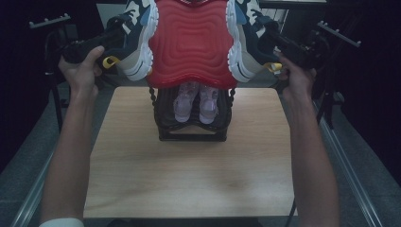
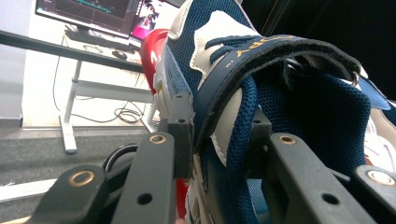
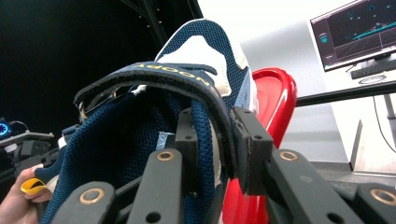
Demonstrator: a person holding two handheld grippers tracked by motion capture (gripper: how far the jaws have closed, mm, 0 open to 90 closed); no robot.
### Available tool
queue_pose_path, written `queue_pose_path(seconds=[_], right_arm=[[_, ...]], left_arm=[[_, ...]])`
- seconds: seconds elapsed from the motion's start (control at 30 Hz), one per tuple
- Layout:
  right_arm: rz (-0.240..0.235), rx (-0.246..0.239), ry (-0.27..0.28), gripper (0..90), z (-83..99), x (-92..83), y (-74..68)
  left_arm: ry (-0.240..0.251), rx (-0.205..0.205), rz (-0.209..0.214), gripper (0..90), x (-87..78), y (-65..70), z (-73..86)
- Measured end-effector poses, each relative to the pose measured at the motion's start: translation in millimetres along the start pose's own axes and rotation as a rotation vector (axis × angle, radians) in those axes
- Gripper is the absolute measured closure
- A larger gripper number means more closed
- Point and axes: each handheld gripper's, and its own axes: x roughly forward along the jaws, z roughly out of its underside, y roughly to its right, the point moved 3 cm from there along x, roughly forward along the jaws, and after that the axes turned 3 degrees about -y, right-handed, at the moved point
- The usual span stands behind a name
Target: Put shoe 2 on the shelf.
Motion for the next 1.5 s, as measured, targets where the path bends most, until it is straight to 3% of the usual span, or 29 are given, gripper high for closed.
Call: queue_pose_path(seconds=[0.47, 0.8, 1.03, 1.5], right_arm=[[0.002, 0.009, -0.017, 72.9, 2.5, 28.6, -6.2], [0.002, 0.008, -0.02, 73.0, -2.4, 36.7, -12.5], [0.006, 0.021, -0.027, 73.0, 1.2, 47.7, -14.6], [0.056, -0.015, -0.06, 73.0, 12.8, 76.7, -13.6]], left_arm=[[0.009, 0.018, -0.001, 71.4, 25.4, 21.8, -11.2], [-0.011, 0.043, 0.006, 71.4, 43.8, 37.0, -13.6], [-0.021, 0.046, -0.002, 71.5, 50.3, 38.3, -13.3], [-0.037, 0.039, -0.034, 71.4, 66.0, 29.1, -10.1]])
